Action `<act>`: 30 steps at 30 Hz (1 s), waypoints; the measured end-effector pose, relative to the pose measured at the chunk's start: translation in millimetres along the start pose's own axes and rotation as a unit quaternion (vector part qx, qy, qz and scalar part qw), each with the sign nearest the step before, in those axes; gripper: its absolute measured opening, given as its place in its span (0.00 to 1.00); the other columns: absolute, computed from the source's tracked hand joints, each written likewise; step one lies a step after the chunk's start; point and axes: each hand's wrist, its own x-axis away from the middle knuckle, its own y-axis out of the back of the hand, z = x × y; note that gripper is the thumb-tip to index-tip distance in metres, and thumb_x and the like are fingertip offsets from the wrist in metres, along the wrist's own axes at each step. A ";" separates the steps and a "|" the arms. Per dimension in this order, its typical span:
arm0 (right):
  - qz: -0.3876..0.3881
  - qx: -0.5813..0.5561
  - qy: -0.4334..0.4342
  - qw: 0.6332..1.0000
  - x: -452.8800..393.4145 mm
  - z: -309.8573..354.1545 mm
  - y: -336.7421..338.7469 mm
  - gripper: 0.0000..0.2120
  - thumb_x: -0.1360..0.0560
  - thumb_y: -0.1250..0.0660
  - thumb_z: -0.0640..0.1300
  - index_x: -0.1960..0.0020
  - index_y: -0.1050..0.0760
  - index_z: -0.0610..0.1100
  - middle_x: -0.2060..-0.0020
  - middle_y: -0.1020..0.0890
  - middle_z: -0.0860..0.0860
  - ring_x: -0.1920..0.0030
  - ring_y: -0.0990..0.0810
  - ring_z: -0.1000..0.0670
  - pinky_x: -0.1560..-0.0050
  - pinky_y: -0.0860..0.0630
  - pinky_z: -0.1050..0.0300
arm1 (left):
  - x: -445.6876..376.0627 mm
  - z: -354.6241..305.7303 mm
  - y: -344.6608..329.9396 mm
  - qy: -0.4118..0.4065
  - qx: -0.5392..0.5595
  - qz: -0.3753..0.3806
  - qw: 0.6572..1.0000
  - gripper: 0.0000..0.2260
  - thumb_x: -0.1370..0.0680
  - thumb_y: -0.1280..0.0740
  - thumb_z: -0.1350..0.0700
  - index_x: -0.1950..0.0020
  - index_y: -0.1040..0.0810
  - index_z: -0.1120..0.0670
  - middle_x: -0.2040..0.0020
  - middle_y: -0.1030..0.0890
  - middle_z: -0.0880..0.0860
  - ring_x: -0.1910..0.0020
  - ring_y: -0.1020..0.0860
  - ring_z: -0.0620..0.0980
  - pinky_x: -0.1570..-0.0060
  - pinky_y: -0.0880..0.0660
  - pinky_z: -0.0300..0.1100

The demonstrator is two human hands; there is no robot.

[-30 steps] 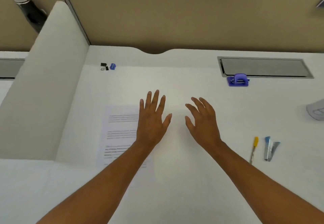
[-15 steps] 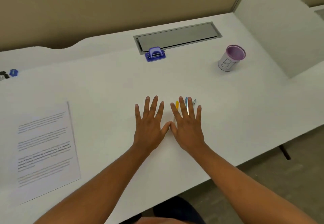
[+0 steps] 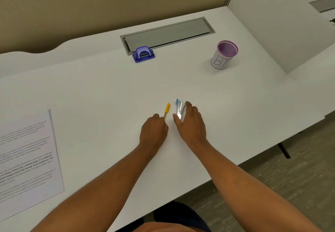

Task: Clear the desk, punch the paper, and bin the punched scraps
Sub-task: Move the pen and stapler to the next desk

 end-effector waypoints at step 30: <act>0.046 -0.082 0.221 0.971 -18.2 391.5 -164.4 0.08 0.19 0.34 0.42 0.55 0.23 0.39 0.63 0.24 0.46 0.64 0.27 0.47 0.63 0.33 0.55 | -5.9 414.5 170.8 0.273 0.151 -0.230 0.922 0.11 0.18 0.33 0.58 0.44 0.14 0.63 0.49 0.16 0.60 0.52 0.17 0.59 0.53 0.25 0.47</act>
